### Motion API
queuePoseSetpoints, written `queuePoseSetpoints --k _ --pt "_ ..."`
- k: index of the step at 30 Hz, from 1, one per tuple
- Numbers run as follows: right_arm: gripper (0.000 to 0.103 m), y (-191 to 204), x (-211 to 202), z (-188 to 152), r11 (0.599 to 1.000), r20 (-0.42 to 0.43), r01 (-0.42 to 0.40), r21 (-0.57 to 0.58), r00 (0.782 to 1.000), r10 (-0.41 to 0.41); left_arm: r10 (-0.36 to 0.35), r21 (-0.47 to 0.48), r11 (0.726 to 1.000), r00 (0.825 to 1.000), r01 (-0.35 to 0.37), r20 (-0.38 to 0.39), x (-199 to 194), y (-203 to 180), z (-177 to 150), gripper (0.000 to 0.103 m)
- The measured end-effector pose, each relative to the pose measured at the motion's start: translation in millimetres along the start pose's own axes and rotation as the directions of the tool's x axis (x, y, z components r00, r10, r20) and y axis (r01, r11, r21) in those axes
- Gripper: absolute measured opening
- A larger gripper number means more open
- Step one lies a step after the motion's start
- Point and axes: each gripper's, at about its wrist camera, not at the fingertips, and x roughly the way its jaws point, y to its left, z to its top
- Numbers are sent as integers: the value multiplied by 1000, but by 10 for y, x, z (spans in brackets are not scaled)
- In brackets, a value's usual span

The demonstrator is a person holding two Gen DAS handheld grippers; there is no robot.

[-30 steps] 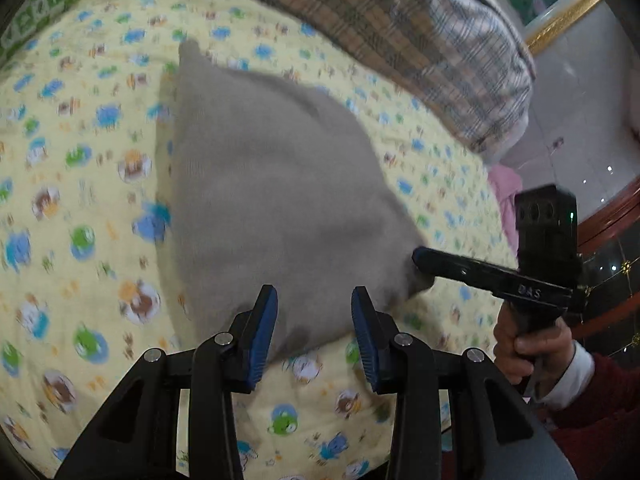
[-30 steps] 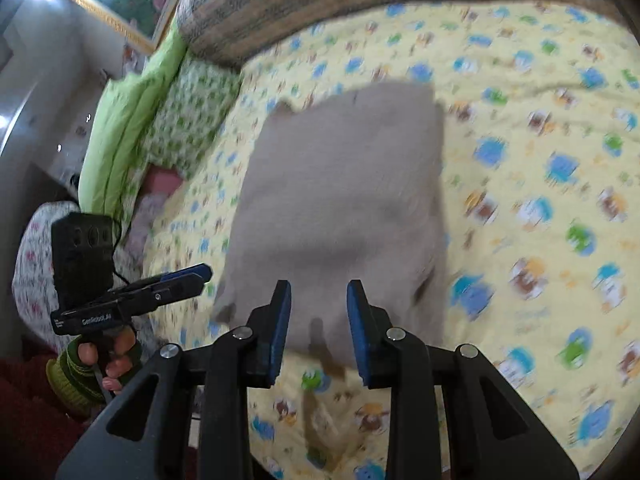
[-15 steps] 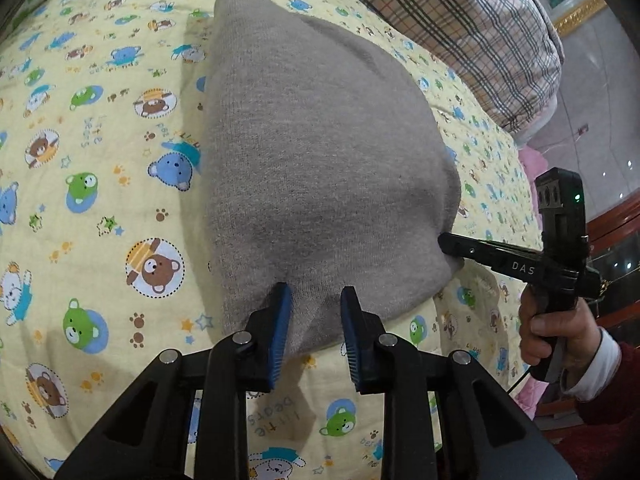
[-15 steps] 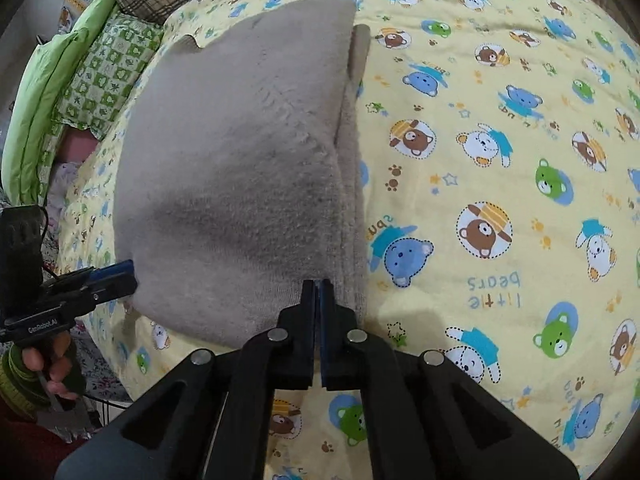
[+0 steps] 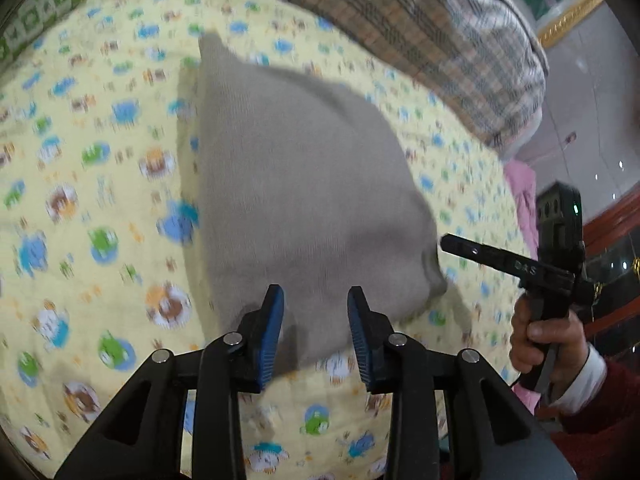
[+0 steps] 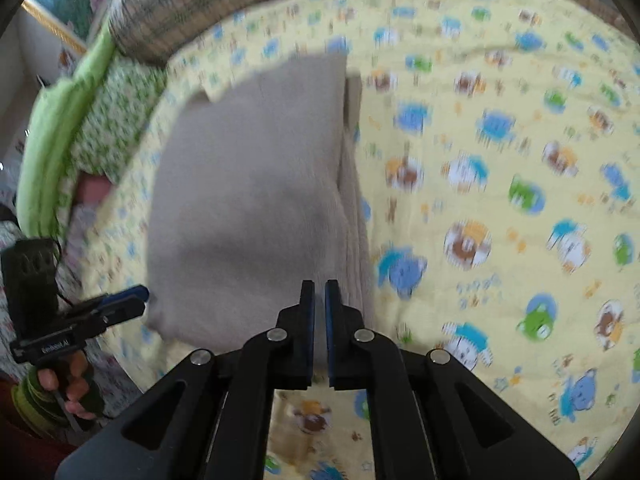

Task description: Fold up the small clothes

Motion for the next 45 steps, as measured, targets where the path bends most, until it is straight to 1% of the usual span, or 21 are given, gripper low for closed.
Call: queuePoseSetpoints --k 1,2,3,5,6,7,10,14,15,19,20,21,22,24,27,37,39,40,41,44,45 --pt "18 0 -67 54 1000 34 -6 9 999 6 8 -7 1000 1000 -8 14 -17 14 49 36" --pt "27 0 -110 103 1000 59 -15 17 998 14 22 -16 1000 999 -21 32 -29 41 135 37" --pt "31 -3 -130 158 999 75 -24 25 997 22 38 -18 999 998 -37 40 -26 52 184 39" --pt "31 35 -94 271 999 81 -29 27 996 26 109 -21 994 993 -108 45 8 84 312 42" --pt "31 60 -66 330 999 84 -34 17 996 33 160 -25 987 986 -159 43 41 93 388 43" --pt "31 96 -42 359 999 85 -33 8 996 33 191 -24 981 981 -190 45 68 90 427 43" --pt "31 179 60 461 1000 79 -19 -15 997 20 303 -9 953 951 -303 59 156 46 576 53" --pt "31 173 242 533 1000 61 1 -9 998 -1 380 3 925 924 -381 41 312 140 680 54" --pt "31 170 287 547 1000 51 21 -14 998 -20 388 5 921 921 -389 37 353 143 679 54" --pt "32 132 501 576 995 -5 84 -56 996 -85 407 20 913 913 -407 25 502 201 683 56" --pt "34 119 536 578 994 -11 88 -67 996 -89 411 23 911 911 -411 23 523 209 686 56" --pt "40 110 562 581 993 -15 95 -75 995 -96 413 24 910 911 -413 22 531 202 682 56" --pt "42 99 586 588 991 -20 108 -81 994 -110 413 23 910 911 -413 19 541 203 687 56" --pt "46 53 615 598 992 -26 104 -69 994 -106 408 18 913 913 -409 14 568 238 696 58" --pt "48 7 627 592 994 -28 95 -54 995 -97 406 13 914 914 -407 14 590 270 702 60" --pt "48 12 642 595 993 -25 104 -59 994 -105 405 20 914 914 -406 14 601 246 692 60" --pt "48 8 650 606 993 -26 104 -56 994 -105 399 14 917 917 -399 11 595 256 702 61" --pt "48 6 655 617 993 -30 102 -53 994 -103 388 5 922 922 -388 8 576 264 711 61" --pt "48 4 646 631 995 -33 94 -42 995 -95 360 -14 933 933 -360 14 529 289 737 60" --pt "48 -38 565 694 1000 -24 29 11 999 -29 310 -76 949 950 -306 43 406 406 845 60" --pt "48 -62 536 743 999 -13 12 31 1000 -12 300 -93 951 953 -295 47 391 444 884 60"
